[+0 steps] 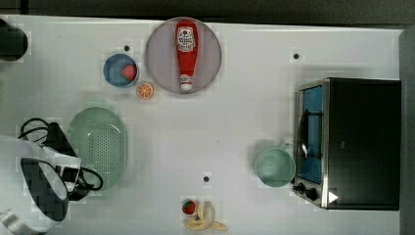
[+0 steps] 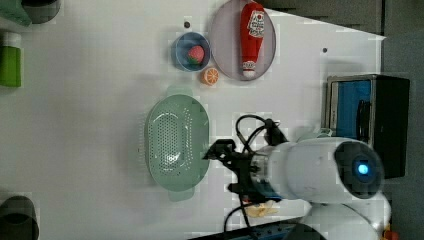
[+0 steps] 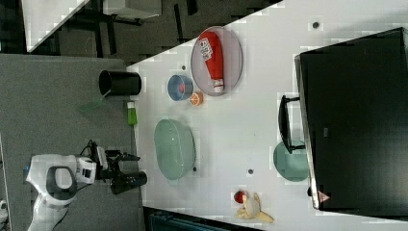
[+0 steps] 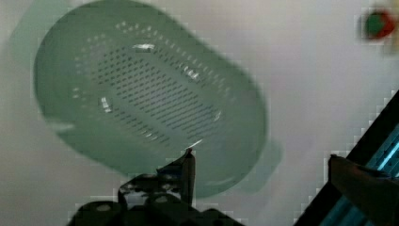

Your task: Drag strainer left to right.

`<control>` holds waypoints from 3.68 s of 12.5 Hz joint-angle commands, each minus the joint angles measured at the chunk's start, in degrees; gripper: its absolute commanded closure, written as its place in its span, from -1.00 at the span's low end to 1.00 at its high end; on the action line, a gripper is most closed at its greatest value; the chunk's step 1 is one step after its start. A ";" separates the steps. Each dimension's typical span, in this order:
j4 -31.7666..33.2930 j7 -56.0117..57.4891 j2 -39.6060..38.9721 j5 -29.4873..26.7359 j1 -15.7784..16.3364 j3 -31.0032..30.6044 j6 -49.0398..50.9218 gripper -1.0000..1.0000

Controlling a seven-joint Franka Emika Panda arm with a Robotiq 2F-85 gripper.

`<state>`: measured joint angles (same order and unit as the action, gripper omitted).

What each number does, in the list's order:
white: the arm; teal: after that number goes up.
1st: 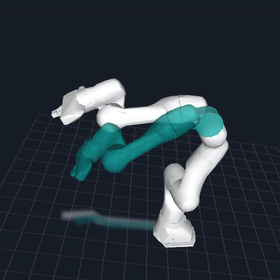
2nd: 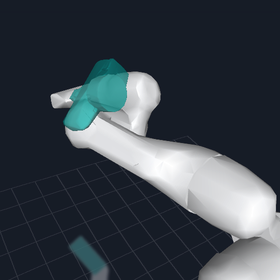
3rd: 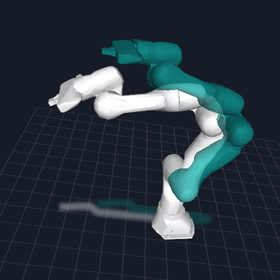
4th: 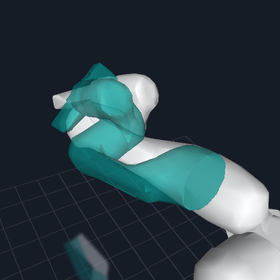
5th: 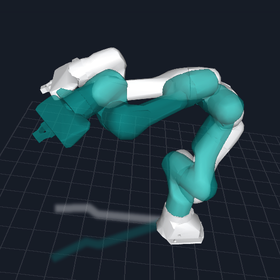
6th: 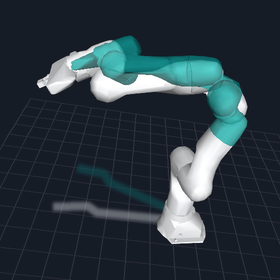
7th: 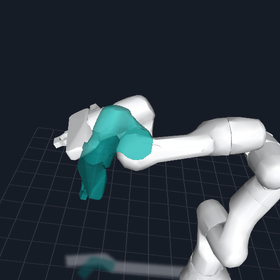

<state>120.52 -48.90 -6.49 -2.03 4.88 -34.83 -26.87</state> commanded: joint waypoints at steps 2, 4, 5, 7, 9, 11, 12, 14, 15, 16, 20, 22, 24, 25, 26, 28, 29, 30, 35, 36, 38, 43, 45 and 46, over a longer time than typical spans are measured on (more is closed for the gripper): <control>-1.36 -25.85 -4.95 1.76 -2.22 -0.76 -7.45 -1.00; -0.57 -30.90 -9.89 3.38 -2.20 -0.67 -12.05 -1.00; -0.30 -31.20 -12.36 4.51 -2.19 -0.62 -14.17 -1.00; 0.15 -31.18 -16.79 7.35 -2.15 0.02 -18.66 -1.00; 0.76 -31.23 -20.23 8.18 -2.09 0.57 -23.36 -1.00; 1.82 -31.25 -22.21 8.73 -1.79 1.62 -26.83 -1.00; 2.49 -31.22 -22.82 9.60 -1.58 2.47 -28.29 -1.00; 3.98 -31.21 -23.66 11.32 -1.08 4.10 -30.02 -1.00; 4.53 -31.23 -24.02 11.39 -0.80 4.74 -31.29 -1.00; 4.98 -31.24 -24.30 11.39 -0.64 5.52 -32.58 -1.00; 6.80 -31.15 -24.15 12.02 -0.56 8.60 -34.46 -1.00; 7.85 -31.14 -23.56 13.54 -0.77 10.01 -35.43 -1.00; 9.17 -31.13 -22.28 13.56 -1.26 11.54 -35.47 -1.00; 9.79 -31.08 -21.42 13.57 -1.53 12.33 -35.43 -1.00; 10.52 -30.84 -20.59 13.58 -1.86 13.10 -35.42 -1.00; 11.74 -28.93 -19.06 13.59 -2.52 14.55 -35.33 -1.00; 12.18 -27.54 -18.47 13.59 -2.89 15.23 -35.45 -1.00; 12.64 -26.47 -18.03 13.59 -3.32 15.91 -35.24 -1.00; 14.59 -17.39 -16.26 13.59 -7.10 20.66 -35.39 -1.00; 14.95 -15.92 -16.00 13.59 -7.65 21.36 -35.43 -1.00; 15.30 -12.70 -15.69 13.59 -8.68 22.76 -35.38 -1.00; 15.95 -3.63 -15.02 13.59 -11.00 26.82 -35.55 -1.00; 16.02 -1.64 -14.98 13.59 -11.82 28.78 -35.56 -1.00; 15.99 -1.40 -14.94 13.59 -12.18 29.68 -35.70 -1.00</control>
<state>136.86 -54.53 -22.93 12.13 -7.47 -7.20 -62.67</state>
